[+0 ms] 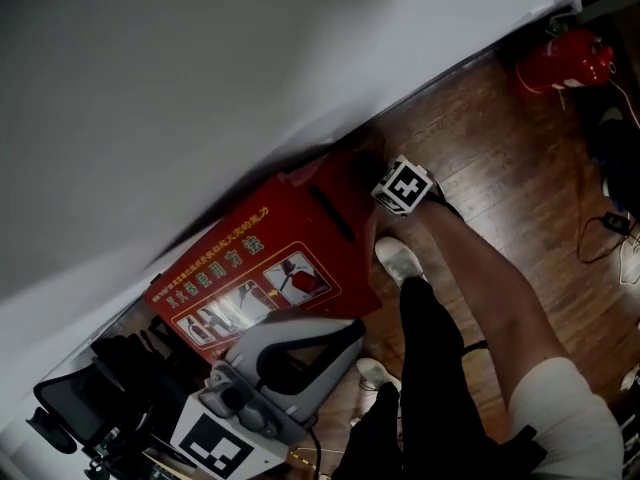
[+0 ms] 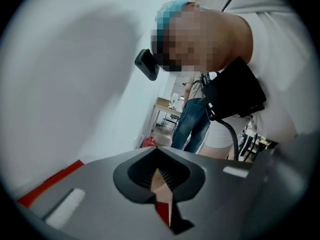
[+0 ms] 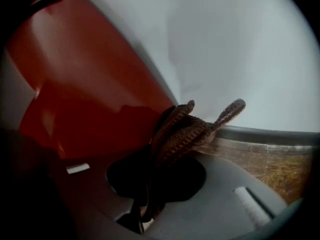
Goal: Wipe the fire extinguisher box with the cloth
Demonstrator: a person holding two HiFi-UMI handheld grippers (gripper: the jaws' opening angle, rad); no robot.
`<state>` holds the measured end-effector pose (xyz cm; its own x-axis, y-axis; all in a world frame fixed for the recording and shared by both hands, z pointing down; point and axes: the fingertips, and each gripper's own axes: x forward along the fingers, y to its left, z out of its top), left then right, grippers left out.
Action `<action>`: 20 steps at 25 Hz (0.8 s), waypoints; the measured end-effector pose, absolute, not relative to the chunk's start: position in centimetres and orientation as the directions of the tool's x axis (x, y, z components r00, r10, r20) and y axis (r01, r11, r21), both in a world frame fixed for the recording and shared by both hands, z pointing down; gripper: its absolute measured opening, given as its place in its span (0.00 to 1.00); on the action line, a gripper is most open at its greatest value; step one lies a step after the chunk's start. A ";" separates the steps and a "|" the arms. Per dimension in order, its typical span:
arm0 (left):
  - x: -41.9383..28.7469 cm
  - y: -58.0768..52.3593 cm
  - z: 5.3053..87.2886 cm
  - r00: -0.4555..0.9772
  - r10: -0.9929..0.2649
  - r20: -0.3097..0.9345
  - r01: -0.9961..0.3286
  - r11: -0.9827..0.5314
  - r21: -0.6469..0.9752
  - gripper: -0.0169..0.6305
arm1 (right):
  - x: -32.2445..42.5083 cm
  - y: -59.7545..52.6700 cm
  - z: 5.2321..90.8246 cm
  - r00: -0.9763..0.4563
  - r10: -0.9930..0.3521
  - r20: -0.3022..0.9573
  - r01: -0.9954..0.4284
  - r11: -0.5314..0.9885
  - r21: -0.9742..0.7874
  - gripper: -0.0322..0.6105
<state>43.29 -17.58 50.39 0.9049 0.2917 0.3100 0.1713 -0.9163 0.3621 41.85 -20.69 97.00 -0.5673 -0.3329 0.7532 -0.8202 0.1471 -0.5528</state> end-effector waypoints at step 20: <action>26.2 -10.6 43.7 0.964 0.065 0.258 0.001 -0.971 0.239 0.03 | 37.8 -10.2 71.6 -0.368 -0.486 0.793 -0.905 0.383 -0.185 0.13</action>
<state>26.24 -10.63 43.70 0.9639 0.0648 0.2583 0.0011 -0.9709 0.2394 37.76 -10.19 71.63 -0.3676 -0.4857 0.7931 -0.9050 0.3830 -0.1849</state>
